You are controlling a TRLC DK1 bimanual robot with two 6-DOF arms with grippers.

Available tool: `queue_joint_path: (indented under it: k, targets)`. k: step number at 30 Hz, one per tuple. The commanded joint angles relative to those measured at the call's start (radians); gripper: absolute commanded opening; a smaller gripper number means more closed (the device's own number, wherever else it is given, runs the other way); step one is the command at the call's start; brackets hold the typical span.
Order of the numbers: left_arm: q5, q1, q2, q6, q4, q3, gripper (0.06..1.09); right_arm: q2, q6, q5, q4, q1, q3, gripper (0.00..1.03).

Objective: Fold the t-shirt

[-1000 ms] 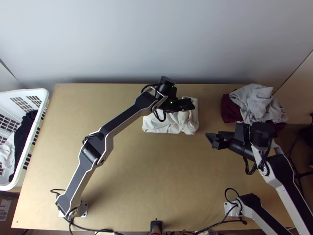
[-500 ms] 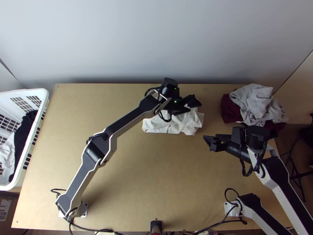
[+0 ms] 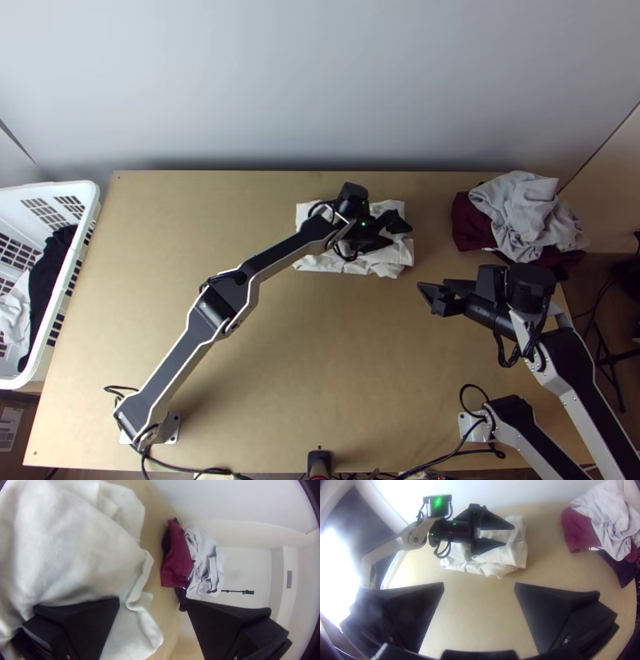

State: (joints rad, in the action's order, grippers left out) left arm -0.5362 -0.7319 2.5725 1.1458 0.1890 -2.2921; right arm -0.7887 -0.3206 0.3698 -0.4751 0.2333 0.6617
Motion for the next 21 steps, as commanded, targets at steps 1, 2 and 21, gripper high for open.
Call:
queue_joint_path:
  k: [1, 2, 21]
  targets:
    - [0.021, 0.011, 0.083, 0.015, -0.054, -0.026, 1.02, 0.005, 0.005, 0.000, -0.022, -0.005, 0.018, 0.98]
    - [0.022, 0.011, 0.091, 0.015, -0.049, -0.027, 1.02, 0.002, 0.005, 0.001, -0.022, -0.005, 0.024, 0.98]
    - [0.031, 0.020, -0.183, -0.141, 0.162, -0.009, 1.03, -0.035, -0.012, 0.008, -0.049, -0.006, 0.085, 0.98]
